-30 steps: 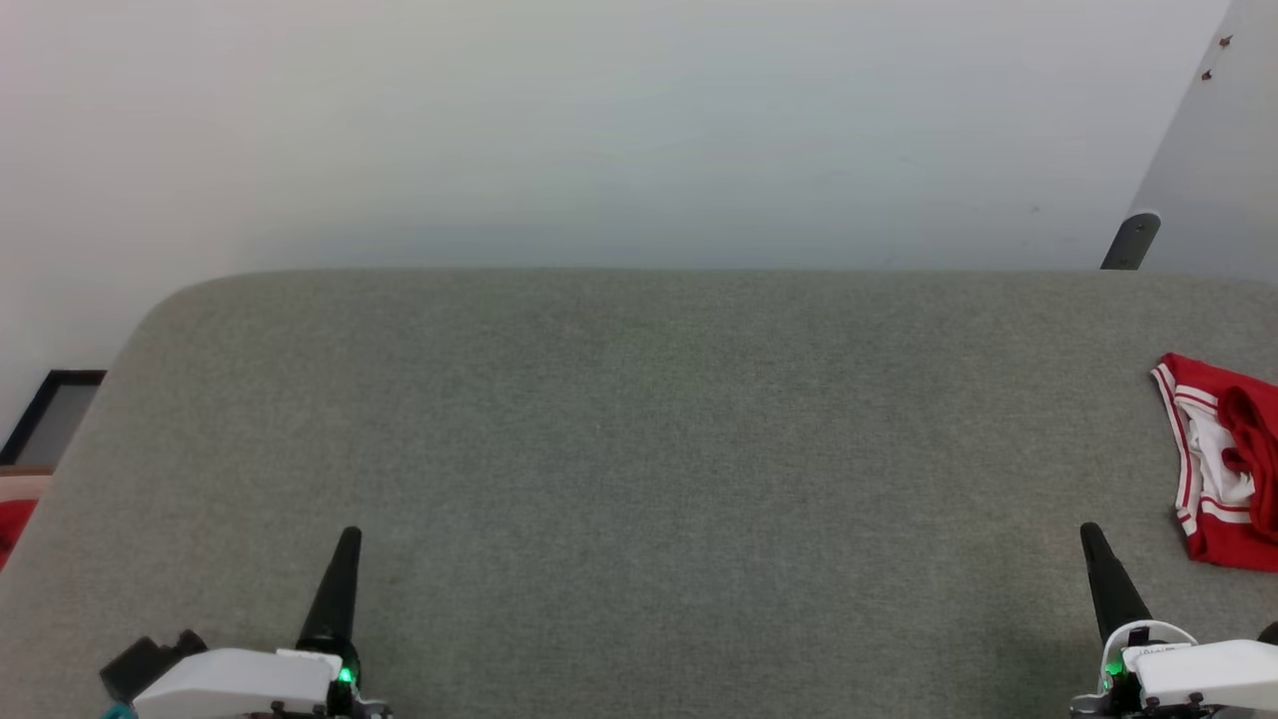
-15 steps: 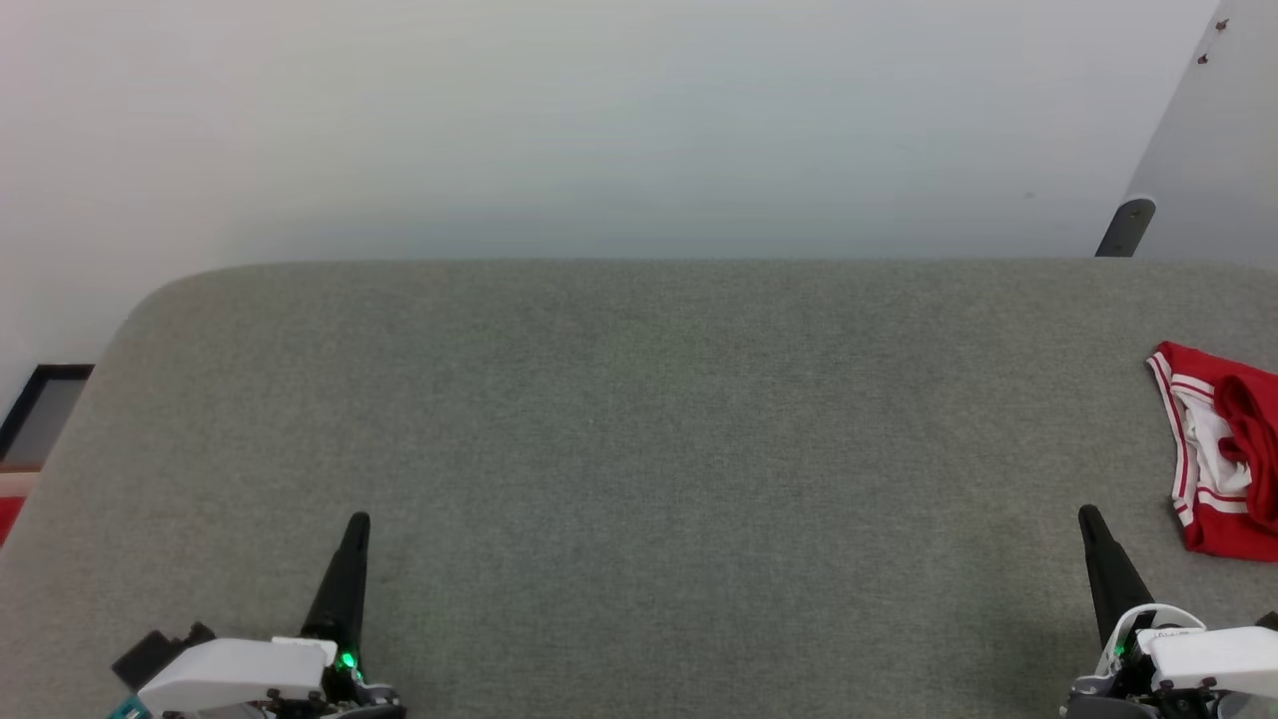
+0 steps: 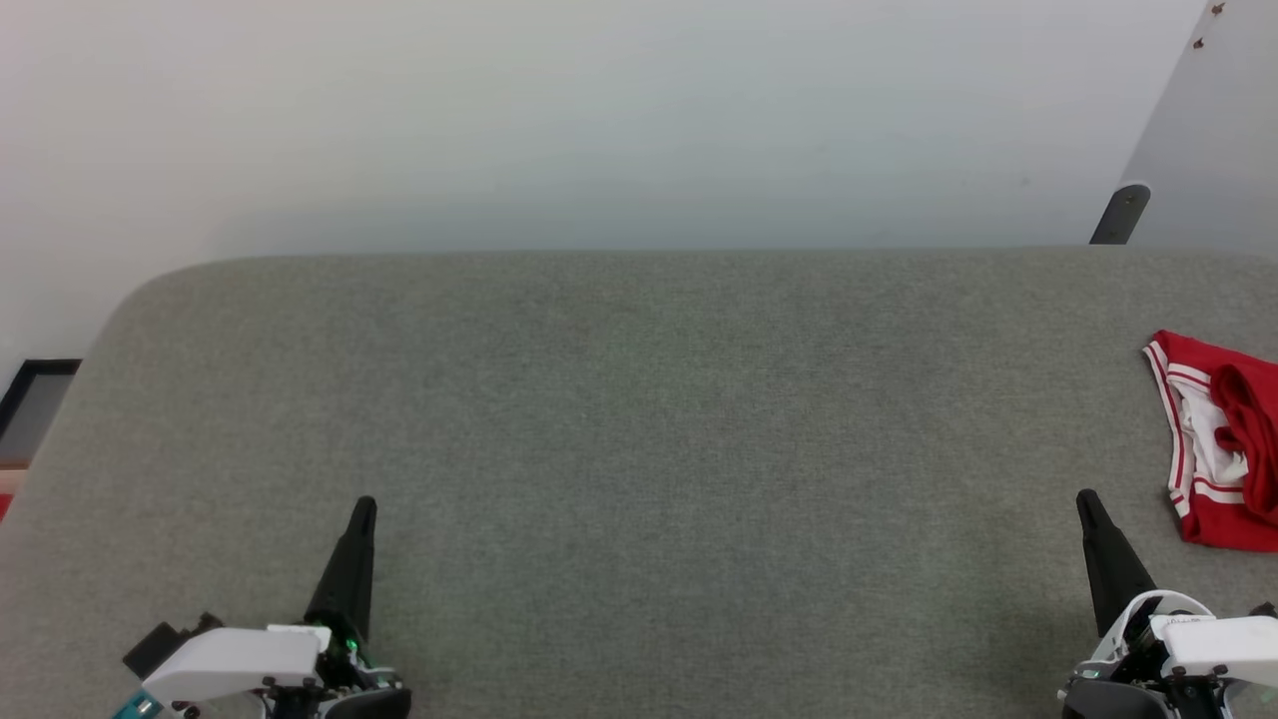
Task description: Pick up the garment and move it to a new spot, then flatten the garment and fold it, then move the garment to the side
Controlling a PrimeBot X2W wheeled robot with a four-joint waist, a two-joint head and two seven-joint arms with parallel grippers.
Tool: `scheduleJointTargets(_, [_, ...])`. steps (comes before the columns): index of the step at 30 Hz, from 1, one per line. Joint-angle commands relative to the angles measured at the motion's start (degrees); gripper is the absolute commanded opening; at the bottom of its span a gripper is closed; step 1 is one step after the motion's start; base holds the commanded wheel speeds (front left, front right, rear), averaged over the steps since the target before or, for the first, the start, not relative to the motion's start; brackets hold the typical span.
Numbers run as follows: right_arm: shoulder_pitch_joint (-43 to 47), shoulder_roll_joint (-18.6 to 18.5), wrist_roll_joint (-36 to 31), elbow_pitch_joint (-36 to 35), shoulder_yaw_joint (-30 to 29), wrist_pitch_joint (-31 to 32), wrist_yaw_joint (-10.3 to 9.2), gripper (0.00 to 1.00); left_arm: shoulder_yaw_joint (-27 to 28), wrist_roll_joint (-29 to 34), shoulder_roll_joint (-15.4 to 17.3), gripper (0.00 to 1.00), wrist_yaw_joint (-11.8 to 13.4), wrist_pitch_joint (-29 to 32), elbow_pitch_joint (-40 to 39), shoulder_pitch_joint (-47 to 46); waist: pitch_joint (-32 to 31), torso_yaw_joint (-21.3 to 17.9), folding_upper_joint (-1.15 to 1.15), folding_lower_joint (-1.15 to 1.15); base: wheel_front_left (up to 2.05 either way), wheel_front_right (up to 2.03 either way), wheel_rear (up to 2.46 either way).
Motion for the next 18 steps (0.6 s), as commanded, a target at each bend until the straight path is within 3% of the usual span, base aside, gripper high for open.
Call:
scheduleJointTargets(1, [-0.99, 0.25, 1.45, 0.06, -0.09, 0.47, 0.02, 0.00, 0.28, -1.34, -0.30, 0.00, -0.33, 0.50, 0.08, -0.76, 0.14, -0.09, 0.00, 0.00, 0.00, 0.00, 0.00])
scheduleJointTargets(18, [-0.87, 0.26, 2.38, 0.08, -0.07, 0.64, 0.02, 0.00, 0.30, -1.96, -0.39, 0.00, -0.35, 0.67, 0.11, -0.94, 0.31, -0.20, 0.00, 0.00, 0.00, 0.00, 0.00])
